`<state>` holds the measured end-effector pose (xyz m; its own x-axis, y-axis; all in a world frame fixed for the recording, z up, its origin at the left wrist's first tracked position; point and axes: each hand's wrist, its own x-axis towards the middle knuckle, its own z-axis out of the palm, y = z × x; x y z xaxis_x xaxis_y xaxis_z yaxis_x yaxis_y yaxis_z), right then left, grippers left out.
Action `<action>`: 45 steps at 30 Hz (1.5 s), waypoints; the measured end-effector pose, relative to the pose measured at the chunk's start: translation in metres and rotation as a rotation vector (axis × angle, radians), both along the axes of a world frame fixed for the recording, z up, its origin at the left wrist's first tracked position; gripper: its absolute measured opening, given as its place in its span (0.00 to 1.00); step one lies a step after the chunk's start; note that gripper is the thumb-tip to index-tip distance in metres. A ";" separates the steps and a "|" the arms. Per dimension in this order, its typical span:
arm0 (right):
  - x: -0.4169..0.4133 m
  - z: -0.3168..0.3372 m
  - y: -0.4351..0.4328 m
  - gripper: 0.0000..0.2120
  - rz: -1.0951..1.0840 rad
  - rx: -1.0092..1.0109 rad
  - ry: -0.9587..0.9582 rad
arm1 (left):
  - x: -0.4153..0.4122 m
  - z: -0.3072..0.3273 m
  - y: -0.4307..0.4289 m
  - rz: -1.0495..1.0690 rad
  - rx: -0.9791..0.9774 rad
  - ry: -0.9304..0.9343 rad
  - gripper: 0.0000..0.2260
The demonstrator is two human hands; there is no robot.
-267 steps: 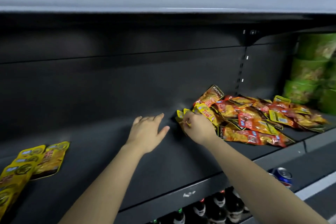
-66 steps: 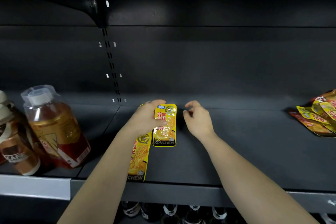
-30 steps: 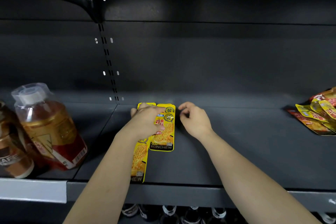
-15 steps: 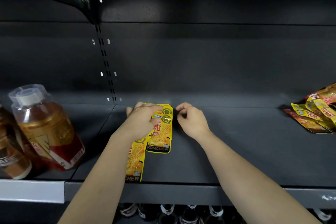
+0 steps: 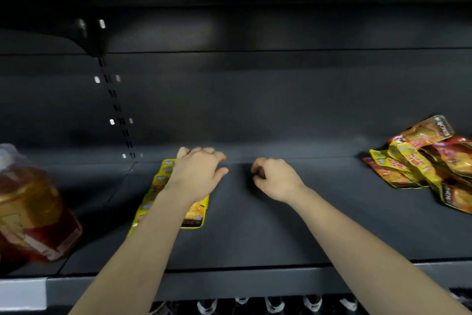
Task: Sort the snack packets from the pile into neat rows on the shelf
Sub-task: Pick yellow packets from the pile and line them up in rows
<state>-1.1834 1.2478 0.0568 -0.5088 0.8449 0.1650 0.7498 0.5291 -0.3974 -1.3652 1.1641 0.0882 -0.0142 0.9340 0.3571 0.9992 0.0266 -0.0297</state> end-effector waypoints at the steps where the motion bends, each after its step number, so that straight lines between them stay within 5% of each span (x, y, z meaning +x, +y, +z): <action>1: 0.011 0.001 0.002 0.11 -0.012 0.012 -0.004 | 0.010 0.002 0.005 0.009 -0.002 0.007 0.16; 16: 0.206 0.008 0.037 0.12 -0.178 0.273 0.024 | 0.210 0.001 0.095 -0.220 -0.075 -0.059 0.16; 29: 0.316 0.011 0.076 0.09 -0.278 0.401 0.087 | 0.325 0.004 0.145 -0.210 -0.097 -0.167 0.14; 45: 0.343 -0.005 0.095 0.08 -0.295 0.352 0.264 | 0.350 -0.021 0.171 -0.040 0.060 -0.303 0.12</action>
<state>-0.8405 1.3423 0.0522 -0.1606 0.8164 0.5547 0.7852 0.4462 -0.4294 -1.0153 1.3348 0.0670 -0.0916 0.9134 0.3966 0.9626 -0.0207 0.2700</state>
